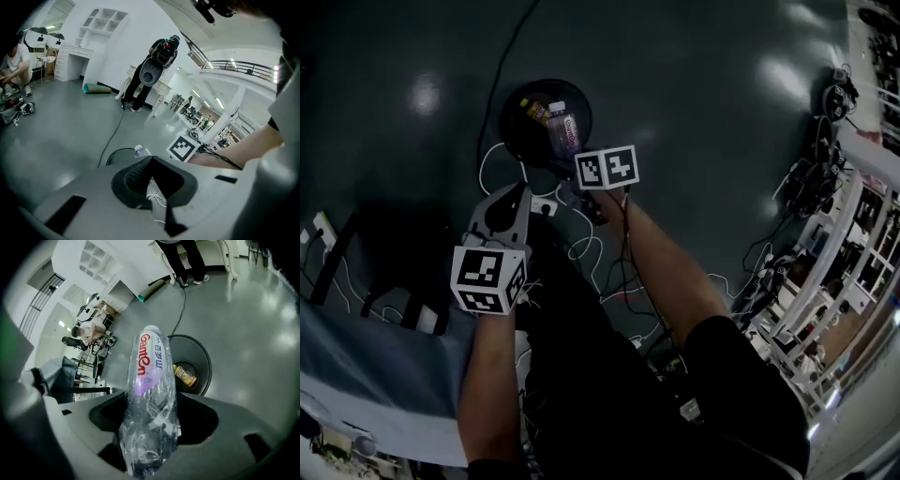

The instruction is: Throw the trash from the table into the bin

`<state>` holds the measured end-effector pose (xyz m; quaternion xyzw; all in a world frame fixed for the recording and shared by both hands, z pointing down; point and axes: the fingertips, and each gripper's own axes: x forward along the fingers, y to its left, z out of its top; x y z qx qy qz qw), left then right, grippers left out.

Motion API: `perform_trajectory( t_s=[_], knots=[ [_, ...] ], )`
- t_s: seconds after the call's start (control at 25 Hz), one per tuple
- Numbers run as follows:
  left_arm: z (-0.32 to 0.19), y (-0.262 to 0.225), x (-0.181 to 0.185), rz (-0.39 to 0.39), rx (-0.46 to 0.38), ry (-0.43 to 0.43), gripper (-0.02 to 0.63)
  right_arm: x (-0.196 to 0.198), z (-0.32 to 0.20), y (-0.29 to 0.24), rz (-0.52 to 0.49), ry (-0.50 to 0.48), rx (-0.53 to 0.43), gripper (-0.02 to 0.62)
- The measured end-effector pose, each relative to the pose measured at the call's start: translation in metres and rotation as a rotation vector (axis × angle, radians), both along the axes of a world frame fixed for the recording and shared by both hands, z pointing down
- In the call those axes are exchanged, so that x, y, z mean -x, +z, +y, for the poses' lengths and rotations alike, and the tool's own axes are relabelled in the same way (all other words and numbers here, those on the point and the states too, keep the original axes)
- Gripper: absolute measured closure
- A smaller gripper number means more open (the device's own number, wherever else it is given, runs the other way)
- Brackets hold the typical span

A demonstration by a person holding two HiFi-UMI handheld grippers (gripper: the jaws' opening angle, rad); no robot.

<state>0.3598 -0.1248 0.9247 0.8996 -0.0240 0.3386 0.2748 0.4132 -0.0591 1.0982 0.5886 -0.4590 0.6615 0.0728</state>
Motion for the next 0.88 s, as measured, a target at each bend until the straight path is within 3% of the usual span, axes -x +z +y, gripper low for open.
perform_trajectory(
  t_s=[0.4, 0.72, 0.88],
  knots=[
    [0.005, 0.006, 0.0, -0.002, 0.027, -0.012, 0.592, -0.032, -0.003, 0.008, 0.093, 0.039, 0.013, 0.298],
    [0.004, 0.002, -0.001, -0.008, 0.033, -0.023, 0.592, -0.027, 0.009, -0.002, 0.079, 0.072, 0.011, 0.302],
    [0.0, -0.016, -0.001, -0.001, 0.024, -0.036, 0.592, -0.026, 0.008, -0.022, 0.074, 0.09, -0.017, 0.427]
  ],
)
